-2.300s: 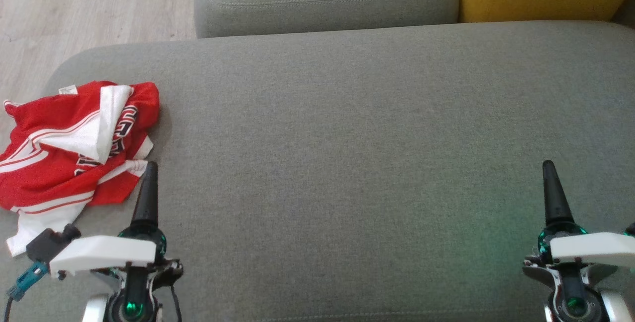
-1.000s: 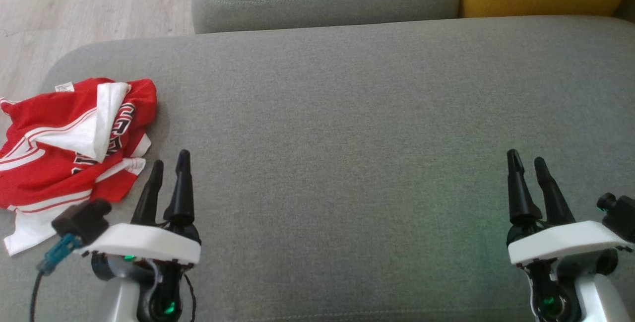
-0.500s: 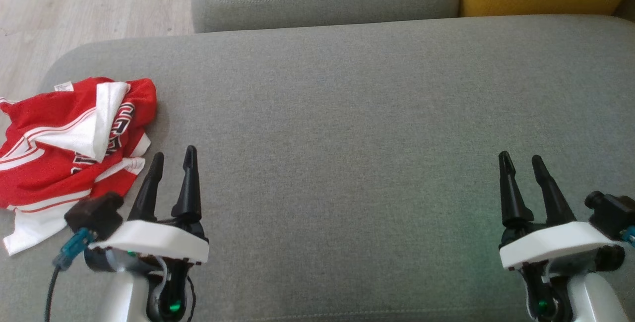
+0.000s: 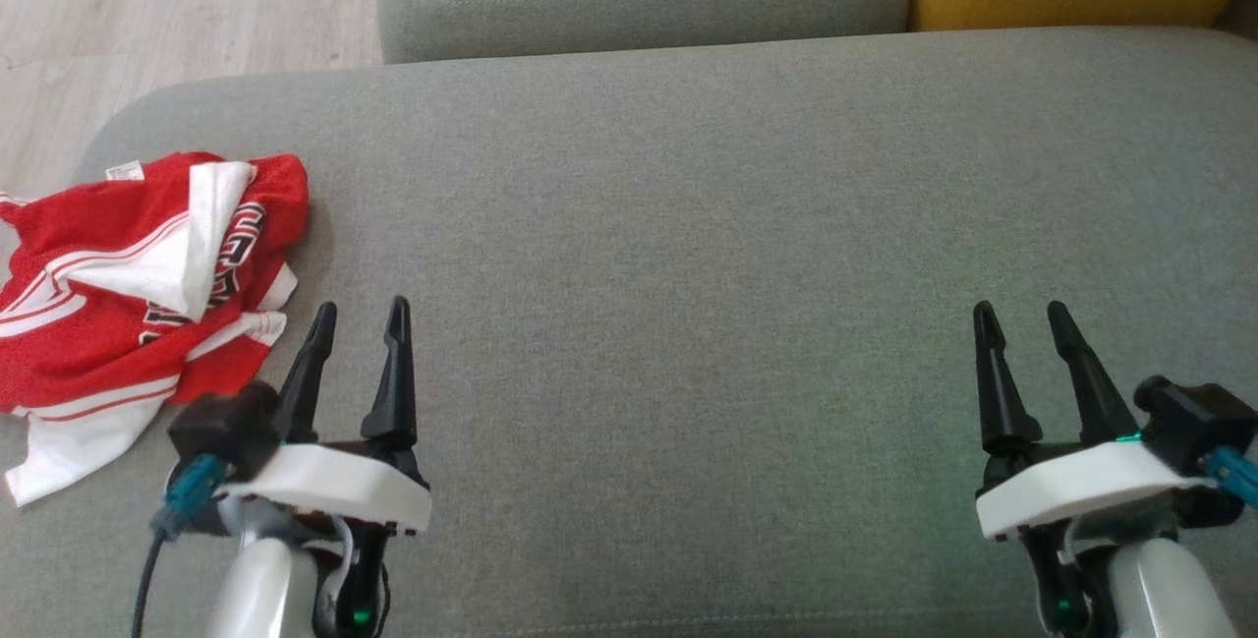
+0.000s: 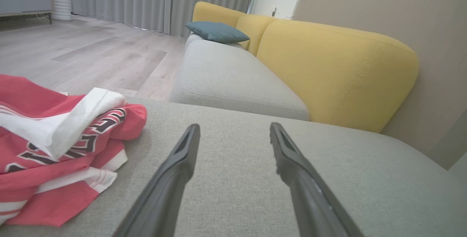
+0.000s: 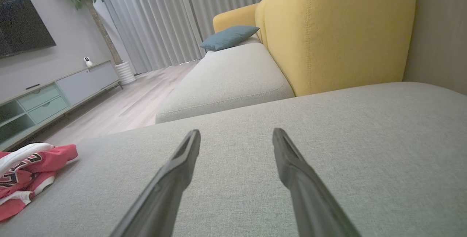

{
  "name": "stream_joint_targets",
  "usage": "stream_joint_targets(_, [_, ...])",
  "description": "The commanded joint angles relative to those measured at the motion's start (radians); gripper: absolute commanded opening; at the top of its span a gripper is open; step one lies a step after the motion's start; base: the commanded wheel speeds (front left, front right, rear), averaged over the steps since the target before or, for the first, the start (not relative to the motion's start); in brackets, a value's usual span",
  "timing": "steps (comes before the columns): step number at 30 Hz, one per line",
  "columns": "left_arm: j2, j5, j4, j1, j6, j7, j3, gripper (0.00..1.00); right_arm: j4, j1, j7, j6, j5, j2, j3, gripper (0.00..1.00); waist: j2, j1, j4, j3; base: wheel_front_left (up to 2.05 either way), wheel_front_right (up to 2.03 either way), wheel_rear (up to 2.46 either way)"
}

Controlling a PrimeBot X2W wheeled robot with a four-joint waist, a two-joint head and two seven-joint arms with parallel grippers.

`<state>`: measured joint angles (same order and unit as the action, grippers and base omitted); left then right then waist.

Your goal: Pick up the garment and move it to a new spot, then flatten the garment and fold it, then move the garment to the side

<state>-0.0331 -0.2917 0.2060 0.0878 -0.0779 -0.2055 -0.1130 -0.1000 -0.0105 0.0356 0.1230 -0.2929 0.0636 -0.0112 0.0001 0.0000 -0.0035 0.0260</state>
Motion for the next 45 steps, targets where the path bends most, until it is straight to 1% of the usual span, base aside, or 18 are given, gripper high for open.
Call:
stream_joint_targets(1, [-0.016, 0.028, -0.027, 0.048, 0.008, -0.014, 0.027, 1.0, 0.043, -0.027, 0.015, 0.007, 0.027, 0.0, -0.023, 1.0, -0.0001, 0.0, 0.0, 0.0, 0.0, 0.0, 0.0])
stream_joint_targets(16, [-0.017, 0.181, -0.005, 0.053, 0.037, -0.056, 0.005, 1.0, 0.054, -0.025, 0.034, 0.008, 0.162, -0.008, -0.026, 1.0, -0.0001, 0.0, 0.005, 0.004, 0.0, 0.0, 0.0])
stream_joint_targets(36, [-0.017, 0.168, 0.013, 0.053, 0.052, -0.056, -0.003, 1.0, 0.038, -0.023, 0.033, 0.008, 0.128, -0.013, -0.011, 1.0, -0.0001, 0.0, 0.012, 0.0, 0.0, 0.0, 0.0])
stream_joint_targets(41, [-0.017, 0.173, 0.011, 0.059, 0.056, -0.056, -0.002, 1.0, 0.042, -0.021, 0.025, 0.008, 0.124, -0.013, -0.009, 1.0, -0.0001, 0.0, 0.036, 0.004, 0.0, 0.0, 0.0])
stream_joint_targets(45, [-0.017, 0.175, 0.008, 0.066, 0.061, -0.056, 0.001, 1.0, 0.048, -0.019, 0.018, 0.008, 0.123, -0.013, -0.01, 1.0, -0.0001, 0.0, 0.075, 0.008, 0.0, 0.0, 0.0])
